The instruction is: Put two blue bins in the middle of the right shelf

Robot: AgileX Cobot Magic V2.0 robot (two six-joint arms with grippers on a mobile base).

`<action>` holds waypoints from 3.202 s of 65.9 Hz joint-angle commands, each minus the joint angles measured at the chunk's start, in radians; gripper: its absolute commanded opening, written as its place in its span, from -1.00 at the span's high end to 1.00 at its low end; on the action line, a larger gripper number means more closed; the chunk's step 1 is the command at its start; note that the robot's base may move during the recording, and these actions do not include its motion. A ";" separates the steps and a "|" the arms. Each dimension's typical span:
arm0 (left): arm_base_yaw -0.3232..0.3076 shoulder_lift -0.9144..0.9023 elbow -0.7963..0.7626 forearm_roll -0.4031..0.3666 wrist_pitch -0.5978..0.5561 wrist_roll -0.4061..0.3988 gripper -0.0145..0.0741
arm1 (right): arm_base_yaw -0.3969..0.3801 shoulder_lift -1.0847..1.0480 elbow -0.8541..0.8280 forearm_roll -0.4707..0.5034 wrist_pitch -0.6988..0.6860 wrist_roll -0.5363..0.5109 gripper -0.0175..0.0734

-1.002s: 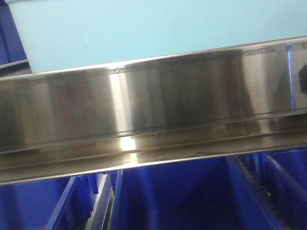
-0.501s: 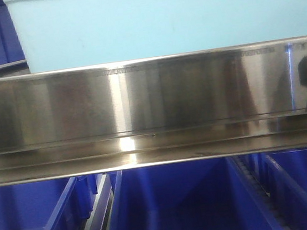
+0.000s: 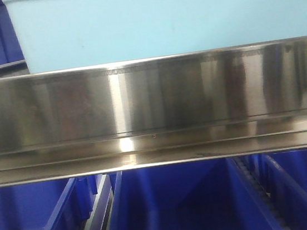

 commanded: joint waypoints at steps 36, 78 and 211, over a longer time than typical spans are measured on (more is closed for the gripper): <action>-0.275 0.698 -0.540 -0.016 0.483 0.003 -0.69 | 0.064 0.478 -0.348 0.008 0.155 -0.002 -0.64; -0.373 1.268 -1.062 0.112 1.032 -0.267 -0.61 | 0.213 1.280 -1.071 0.002 0.855 0.100 -0.64; -0.445 1.399 -1.447 0.121 1.032 -0.327 0.92 | 0.211 1.388 -1.336 0.000 0.718 0.142 0.95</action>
